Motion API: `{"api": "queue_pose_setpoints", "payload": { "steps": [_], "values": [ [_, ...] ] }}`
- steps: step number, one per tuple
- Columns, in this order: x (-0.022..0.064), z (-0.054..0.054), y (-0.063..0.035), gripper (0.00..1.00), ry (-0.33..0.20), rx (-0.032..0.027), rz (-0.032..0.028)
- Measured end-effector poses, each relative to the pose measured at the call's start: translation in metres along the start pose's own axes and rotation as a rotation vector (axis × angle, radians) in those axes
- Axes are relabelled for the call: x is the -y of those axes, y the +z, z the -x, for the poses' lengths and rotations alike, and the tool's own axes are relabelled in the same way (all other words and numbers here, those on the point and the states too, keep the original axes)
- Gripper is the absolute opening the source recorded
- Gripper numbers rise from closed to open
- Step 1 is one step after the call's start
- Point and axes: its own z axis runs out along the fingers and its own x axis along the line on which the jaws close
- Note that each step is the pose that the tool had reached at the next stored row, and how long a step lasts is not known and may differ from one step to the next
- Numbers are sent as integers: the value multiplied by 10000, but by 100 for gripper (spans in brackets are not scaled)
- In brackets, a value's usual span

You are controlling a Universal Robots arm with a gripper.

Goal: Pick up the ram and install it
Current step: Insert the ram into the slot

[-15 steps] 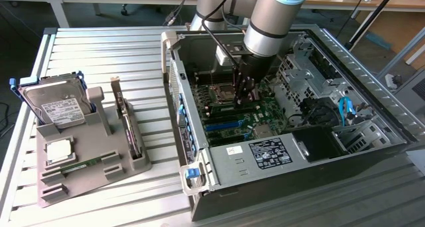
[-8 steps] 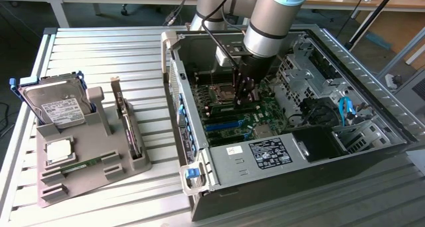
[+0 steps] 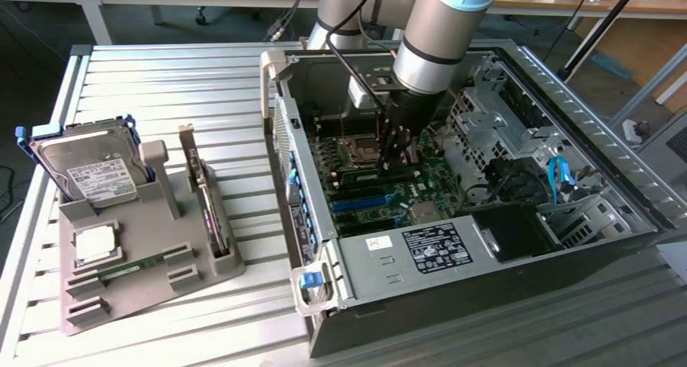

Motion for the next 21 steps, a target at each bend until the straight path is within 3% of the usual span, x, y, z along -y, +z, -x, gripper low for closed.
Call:
{"api": "queue_pose_setpoints", "payload": {
  "steps": [7, 21],
  "values": [
    [9, 5, 8, 13, 304, 20, 11],
    [12, 12, 31, 13, 413, 29, 15]
  ]
}}
